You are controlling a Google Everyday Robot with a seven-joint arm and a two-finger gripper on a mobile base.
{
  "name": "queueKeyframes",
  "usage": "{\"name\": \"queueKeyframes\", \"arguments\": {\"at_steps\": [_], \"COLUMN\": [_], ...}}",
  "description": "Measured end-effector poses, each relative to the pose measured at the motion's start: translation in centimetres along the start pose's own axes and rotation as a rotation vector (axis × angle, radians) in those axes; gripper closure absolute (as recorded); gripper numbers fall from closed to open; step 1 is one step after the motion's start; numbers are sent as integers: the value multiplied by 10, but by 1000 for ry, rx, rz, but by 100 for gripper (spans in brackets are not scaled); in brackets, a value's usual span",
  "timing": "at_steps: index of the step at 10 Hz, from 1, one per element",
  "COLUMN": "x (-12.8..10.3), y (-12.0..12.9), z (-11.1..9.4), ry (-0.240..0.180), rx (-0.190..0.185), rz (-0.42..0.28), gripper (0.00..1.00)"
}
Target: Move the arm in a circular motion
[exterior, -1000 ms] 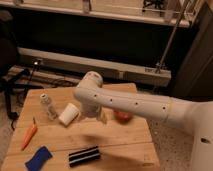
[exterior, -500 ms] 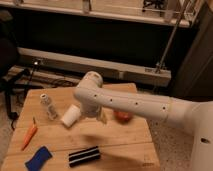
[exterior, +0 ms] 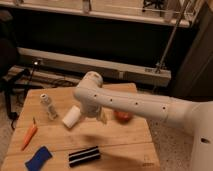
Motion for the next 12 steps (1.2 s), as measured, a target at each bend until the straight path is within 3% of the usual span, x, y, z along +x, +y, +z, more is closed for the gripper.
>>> {"name": "queueKeyframes", "arguments": {"at_steps": [7,9,11,12], "x": [0,3,14,26], "y": [-1,-11,-27,-37], "z": [0,-4,-9,-12], "ry": [-2,-6,2,19], "rx": [1,18,57,90], "rz": [-2,-53,-107,-134], "gripper": [20,21,35,47]}}
